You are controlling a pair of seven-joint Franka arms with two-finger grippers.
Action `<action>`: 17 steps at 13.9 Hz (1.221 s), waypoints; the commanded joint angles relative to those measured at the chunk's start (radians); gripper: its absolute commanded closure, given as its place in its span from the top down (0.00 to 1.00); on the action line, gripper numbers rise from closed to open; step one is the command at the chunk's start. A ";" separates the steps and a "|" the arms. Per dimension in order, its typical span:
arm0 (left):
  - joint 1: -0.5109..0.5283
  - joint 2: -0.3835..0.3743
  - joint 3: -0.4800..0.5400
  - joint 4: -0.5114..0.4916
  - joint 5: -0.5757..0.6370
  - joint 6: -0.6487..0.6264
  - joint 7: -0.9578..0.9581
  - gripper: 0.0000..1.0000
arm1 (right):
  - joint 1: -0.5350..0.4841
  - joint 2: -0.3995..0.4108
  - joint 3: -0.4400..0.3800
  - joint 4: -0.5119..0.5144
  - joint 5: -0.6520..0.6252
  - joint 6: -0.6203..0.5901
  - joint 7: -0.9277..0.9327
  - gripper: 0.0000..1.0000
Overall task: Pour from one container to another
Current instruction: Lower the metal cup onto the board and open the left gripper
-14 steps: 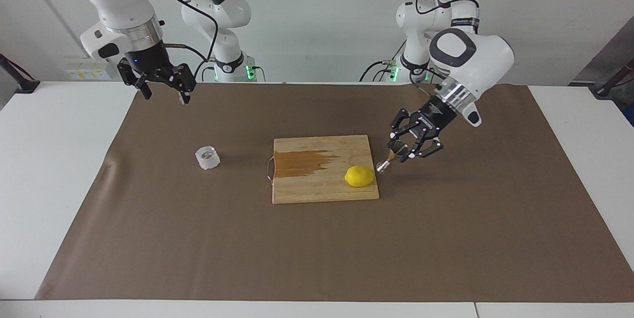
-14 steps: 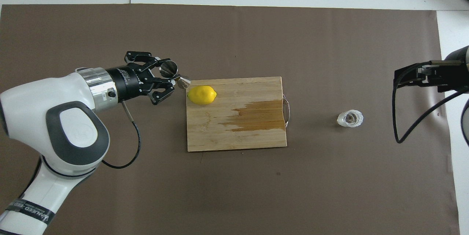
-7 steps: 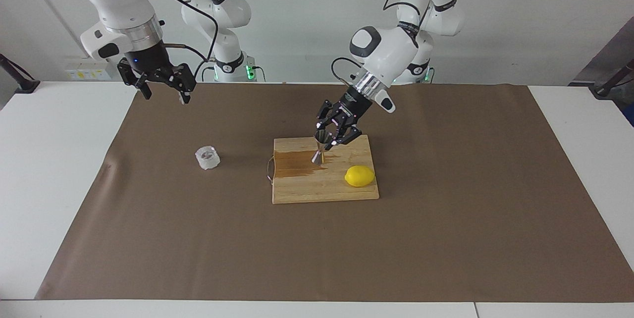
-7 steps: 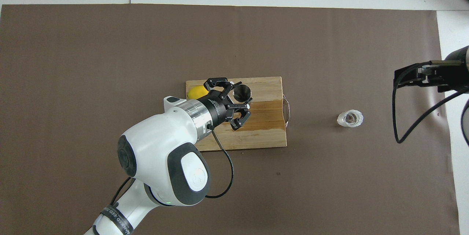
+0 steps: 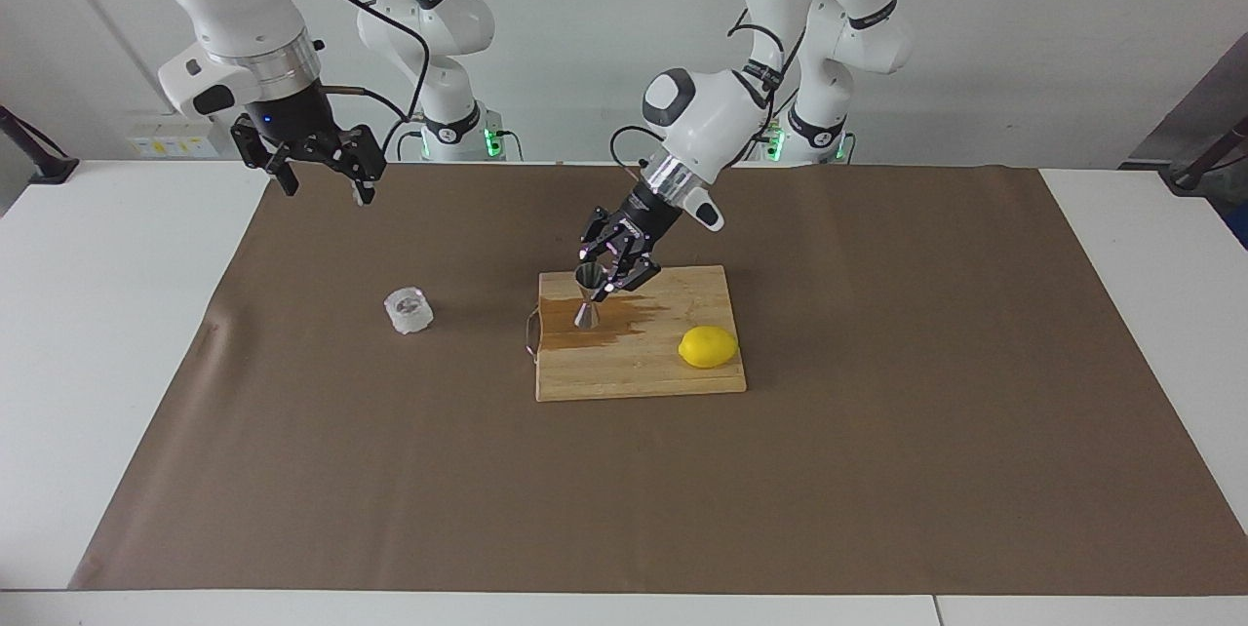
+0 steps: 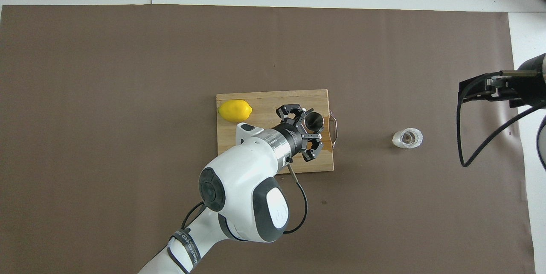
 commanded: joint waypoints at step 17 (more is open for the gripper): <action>0.098 -0.112 0.034 0.015 0.097 -0.186 0.051 1.00 | -0.010 -0.007 0.002 0.001 0.025 -0.014 -0.003 1.00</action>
